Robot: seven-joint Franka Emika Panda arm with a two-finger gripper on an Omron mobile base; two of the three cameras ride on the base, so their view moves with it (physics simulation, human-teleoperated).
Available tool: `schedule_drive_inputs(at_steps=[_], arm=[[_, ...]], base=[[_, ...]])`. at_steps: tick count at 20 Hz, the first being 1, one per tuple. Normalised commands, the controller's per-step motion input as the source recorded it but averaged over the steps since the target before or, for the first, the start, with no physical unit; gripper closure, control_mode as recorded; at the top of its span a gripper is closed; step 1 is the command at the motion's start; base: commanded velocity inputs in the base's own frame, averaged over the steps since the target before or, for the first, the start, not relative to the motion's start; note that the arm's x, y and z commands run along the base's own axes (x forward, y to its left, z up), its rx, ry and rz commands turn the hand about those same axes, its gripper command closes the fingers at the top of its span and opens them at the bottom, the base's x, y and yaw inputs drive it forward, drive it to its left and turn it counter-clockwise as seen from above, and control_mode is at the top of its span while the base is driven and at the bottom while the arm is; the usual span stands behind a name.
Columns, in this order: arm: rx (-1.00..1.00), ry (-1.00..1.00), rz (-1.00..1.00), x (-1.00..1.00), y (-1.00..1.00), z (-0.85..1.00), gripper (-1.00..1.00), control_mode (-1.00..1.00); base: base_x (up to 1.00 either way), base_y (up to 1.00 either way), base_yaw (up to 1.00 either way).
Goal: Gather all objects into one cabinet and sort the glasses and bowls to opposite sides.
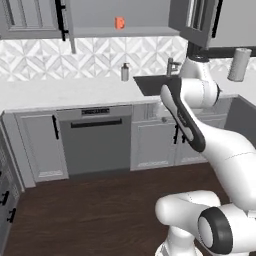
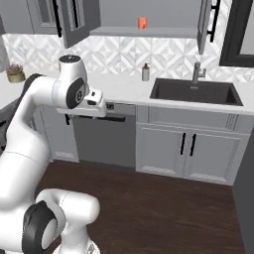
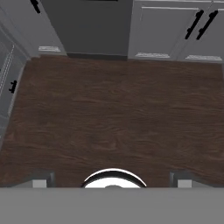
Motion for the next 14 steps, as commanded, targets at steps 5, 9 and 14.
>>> schedule_drive_inputs(at_steps=[5, 9, 14], arm=[[0.0, 0.0, 0.0, 0.0, 0.0, 0.0, -1.0, 1.0], [0.0, 0.0, 0.0, 0.0, 0.0, 0.0, -1.0, 1.0], [0.0, 0.0, 0.0, 0.0, 0.0, 0.0, -1.0, 1.0]], base=[[1.0, -0.12, -0.16], [1.0, -0.18, -0.08], [1.0, -0.18, 0.0]])
